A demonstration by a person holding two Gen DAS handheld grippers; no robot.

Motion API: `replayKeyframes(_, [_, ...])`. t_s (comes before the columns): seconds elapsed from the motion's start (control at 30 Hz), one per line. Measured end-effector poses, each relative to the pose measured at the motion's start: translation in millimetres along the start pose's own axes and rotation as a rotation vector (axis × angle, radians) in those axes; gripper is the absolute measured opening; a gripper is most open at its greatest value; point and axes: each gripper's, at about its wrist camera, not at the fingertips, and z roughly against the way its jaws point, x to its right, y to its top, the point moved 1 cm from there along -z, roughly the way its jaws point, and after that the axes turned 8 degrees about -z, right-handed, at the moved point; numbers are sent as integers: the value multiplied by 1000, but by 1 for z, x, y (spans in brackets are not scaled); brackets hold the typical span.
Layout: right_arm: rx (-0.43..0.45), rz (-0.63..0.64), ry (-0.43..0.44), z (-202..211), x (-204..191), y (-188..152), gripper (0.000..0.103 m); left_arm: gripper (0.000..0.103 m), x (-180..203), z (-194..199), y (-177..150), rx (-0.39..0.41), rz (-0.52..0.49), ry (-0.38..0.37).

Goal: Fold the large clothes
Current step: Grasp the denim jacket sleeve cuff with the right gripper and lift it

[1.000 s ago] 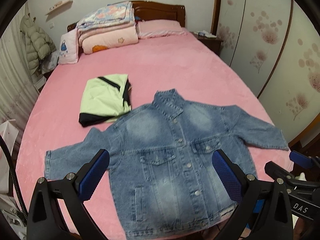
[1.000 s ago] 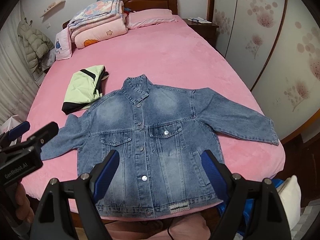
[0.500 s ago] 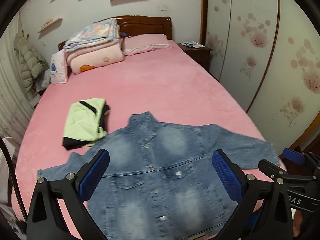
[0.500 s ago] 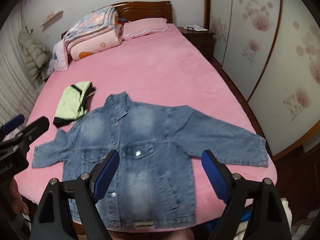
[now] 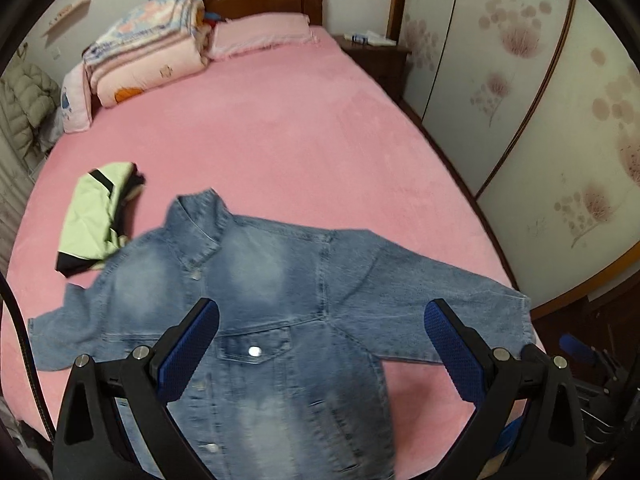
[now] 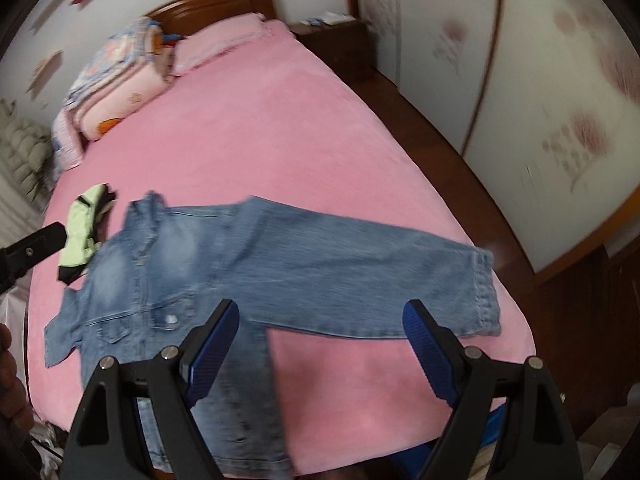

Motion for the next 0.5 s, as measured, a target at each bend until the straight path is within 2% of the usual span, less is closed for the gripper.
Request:
replayKeyframes(0.17, [-42, -105, -31, -45, 68, -3, 85, 102, 31, -74, 2, -110, 9, -31])
replayKeyframes(0.33, [-78, -231, -74, -80, 132, -18, 85, 102, 61, -140, -2, -186, 6, -44])
replayKeyframes(0.5, [-104, -343, -64, -97, 177, -37, 85, 102, 84, -184, -11, -239, 0, -81])
